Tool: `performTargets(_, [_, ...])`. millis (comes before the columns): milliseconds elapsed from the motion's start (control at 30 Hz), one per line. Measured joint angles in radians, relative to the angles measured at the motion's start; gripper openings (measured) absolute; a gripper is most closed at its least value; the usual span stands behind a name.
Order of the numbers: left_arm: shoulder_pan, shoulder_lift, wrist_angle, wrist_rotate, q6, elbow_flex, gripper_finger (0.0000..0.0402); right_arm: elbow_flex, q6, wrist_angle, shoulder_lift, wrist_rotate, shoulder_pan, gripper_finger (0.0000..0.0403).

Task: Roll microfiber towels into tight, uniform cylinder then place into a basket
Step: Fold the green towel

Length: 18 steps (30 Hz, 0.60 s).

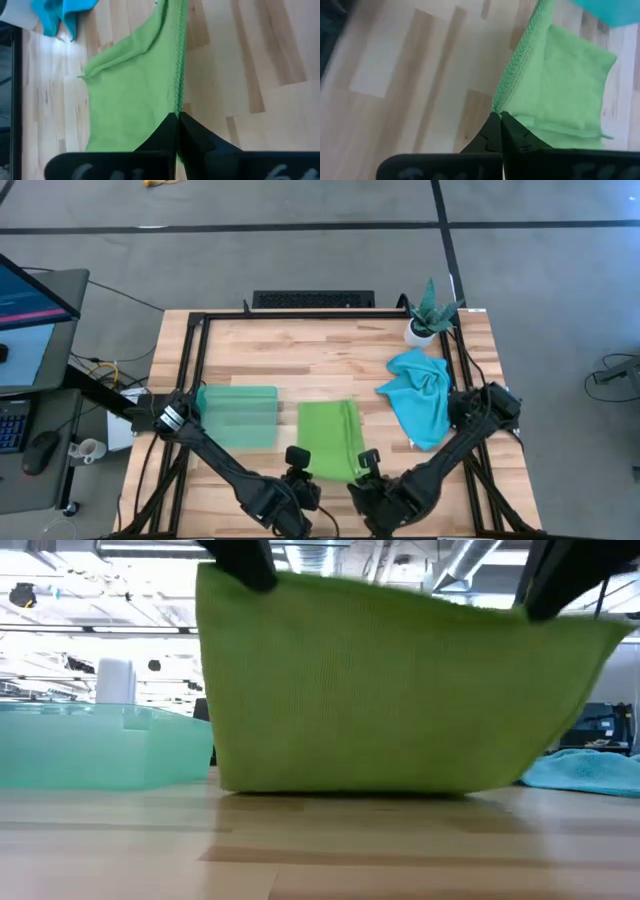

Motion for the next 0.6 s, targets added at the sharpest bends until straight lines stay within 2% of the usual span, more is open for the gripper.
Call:
performTargets(133, [-0.017,0.0,-0.04,-0.028,0.0,0.034,0.0,0.04,0.0,-0.011,0.0,0.037,0.035,0.0005])
performTargets(333, [-0.026,0.0,-0.146,-0.136,-0.05,0.054,0.0,0.066,0.0,-0.057,-0.001,0.157,0.054,0.0006])
performTargets(433, [-0.012,0.0,-0.159,-0.154,-0.07,0.044,0.0,0.063,0.046,-0.111,-0.001,0.193,0.031,0.0006])
performTargets(600, [0.034,0.0,-0.161,-0.154,-0.09,-0.009,0.0,-0.01,0.094,-0.123,0.0,0.195,-0.041,0.0006])
